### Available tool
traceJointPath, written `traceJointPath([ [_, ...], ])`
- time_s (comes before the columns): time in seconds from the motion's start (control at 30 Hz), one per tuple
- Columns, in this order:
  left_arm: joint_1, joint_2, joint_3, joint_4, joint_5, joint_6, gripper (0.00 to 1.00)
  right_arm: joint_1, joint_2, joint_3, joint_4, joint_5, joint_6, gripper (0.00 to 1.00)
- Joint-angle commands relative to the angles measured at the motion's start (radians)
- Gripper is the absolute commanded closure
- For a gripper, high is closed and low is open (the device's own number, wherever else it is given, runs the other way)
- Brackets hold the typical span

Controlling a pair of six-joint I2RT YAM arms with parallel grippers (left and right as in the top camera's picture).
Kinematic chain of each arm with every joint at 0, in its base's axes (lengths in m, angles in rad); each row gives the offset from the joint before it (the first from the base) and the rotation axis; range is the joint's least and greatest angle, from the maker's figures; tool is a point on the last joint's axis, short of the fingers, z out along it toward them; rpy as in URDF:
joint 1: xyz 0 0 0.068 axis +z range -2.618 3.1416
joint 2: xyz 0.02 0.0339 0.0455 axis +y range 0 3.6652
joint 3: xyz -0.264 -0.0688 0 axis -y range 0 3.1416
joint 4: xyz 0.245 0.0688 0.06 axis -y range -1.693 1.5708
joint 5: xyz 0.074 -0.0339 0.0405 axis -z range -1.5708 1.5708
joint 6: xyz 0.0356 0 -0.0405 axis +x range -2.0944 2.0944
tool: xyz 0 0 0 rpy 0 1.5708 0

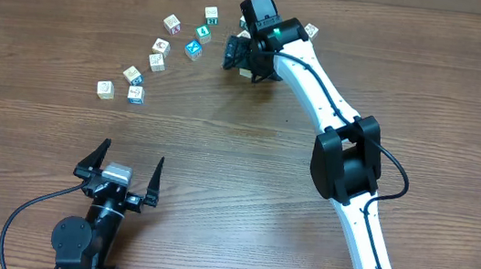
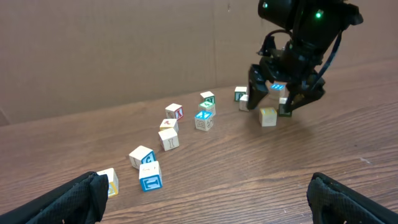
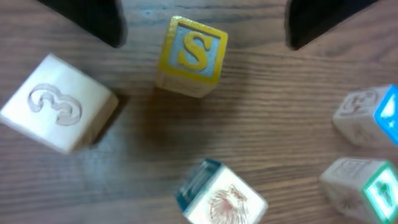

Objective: Form a tower
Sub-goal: 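Lower the right gripper over the yellow S block and close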

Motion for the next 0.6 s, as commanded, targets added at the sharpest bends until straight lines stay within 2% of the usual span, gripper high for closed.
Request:
traceJointPath([
  [0.0,0.004,-0.010,-0.004,0.002,0.007,-0.006,0.01,0.003,0.005,-0.025,0.006,0.006,-0.002,0.33],
  [0.2,0.004,-0.010,-0.004,0.002,0.008,-0.006,0.00,0.017,0.005,-0.025,0.016,0.142,-0.003,0.35],
  [0.57,0.004,-0.010,-0.004,0.002,0.008,-0.006,0.01,0.036,0.007,-0.025,0.073,0.175,-0.003,0.40],
])
